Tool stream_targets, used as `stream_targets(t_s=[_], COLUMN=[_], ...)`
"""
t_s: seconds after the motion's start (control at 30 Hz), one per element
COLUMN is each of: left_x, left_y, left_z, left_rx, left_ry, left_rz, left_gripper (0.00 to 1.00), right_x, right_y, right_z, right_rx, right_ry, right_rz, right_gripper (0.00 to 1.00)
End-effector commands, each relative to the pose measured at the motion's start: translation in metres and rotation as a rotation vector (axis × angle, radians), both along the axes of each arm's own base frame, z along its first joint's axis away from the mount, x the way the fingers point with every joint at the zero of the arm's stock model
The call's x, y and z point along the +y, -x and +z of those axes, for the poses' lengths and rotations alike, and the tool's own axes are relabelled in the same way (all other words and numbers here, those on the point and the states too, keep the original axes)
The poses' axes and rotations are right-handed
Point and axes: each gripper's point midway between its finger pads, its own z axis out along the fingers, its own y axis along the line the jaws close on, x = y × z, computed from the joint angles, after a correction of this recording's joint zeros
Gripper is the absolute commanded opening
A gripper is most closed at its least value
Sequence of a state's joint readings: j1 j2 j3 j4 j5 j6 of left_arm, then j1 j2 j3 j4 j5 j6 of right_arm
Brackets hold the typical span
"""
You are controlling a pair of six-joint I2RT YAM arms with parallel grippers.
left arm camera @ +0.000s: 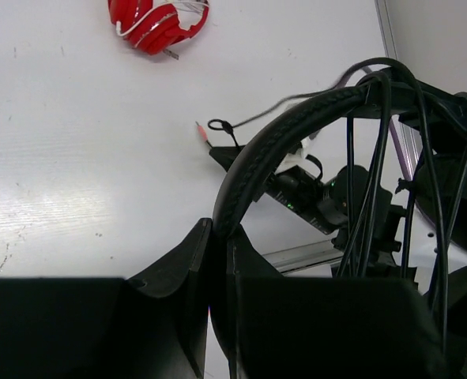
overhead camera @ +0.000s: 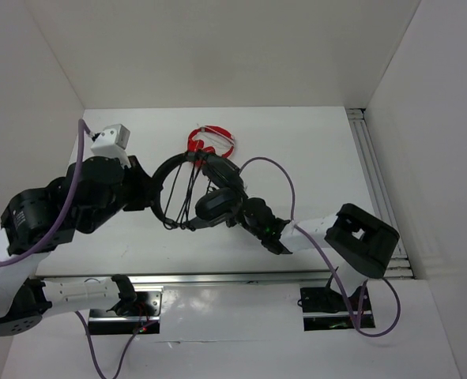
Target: Wrap the headphones
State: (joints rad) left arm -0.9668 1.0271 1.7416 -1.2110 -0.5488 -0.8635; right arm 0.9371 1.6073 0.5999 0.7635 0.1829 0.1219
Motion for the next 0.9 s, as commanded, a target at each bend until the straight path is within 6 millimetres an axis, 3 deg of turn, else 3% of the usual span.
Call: stream_targets(t_s=[0.0,0.2,0.3,0.43,0.47,0.53,0.6,0.63,0.7,0.73,0.83,0.87], left_x=[0.014,0.029,0.033,0.042,0.046,0.044,0.045,0.039,0.039,0.037,0.046,0.054], left_y=[-0.001,-0.011,-0.017,-0.03,-0.037,-0.055,-0.073,-0.087,-0.11,-0.12,-0.142,-0.151], left_z=[0.039,0.033,0.033,0.047,0.049,0.049,0.047,0.038,0.034,0.018,0.002,-0.016], left_rx=[-0.093,-0.09,-0.088,-0.106,-0.117,-0.12,-0.129,-0.113,-0.102,-0.075,-0.059,-0.02], left_ry=[0.122,0.134,0.158,0.162,0.143,0.08,0.005,-0.044,-0.053,-0.113,-0.155,-0.193], left_rz=[0.059,0.201,0.271,0.387,0.428,0.472,0.494,0.497,0.507,0.499,0.513,0.534], left_gripper=[0.0,0.0,0.0,0.0,0.0,0.0,0.0,0.0,0.0,0.0,0.0,0.0], right_x=[0.014,0.015,0.008,0.008,0.005,0.006,0.0,0.002,0.004,0.004,0.005,0.006], right_y=[0.015,0.06,0.072,0.091,0.091,0.111,0.119,0.136,0.142,0.157,0.176,0.179], right_z=[0.027,0.023,0.01,-0.008,-0.015,-0.026,-0.027,-0.032,-0.019,-0.026,-0.008,-0.003], right_rx=[-0.054,-0.042,-0.016,0.021,0.019,0.028,0.028,0.029,0.011,0.011,-0.028,-0.038], right_ry=[-0.121,-0.14,-0.128,-0.071,-0.044,0.011,0.041,0.068,0.064,0.114,0.137,0.145], right_rz=[0.047,0.115,0.107,0.105,0.072,0.075,0.014,0.039,0.0,0.021,0.011,0.011], right_gripper=[0.0,0.0,0.0,0.0,0.0,0.0,0.0,0.0,0.0,0.0,0.0,0.0])
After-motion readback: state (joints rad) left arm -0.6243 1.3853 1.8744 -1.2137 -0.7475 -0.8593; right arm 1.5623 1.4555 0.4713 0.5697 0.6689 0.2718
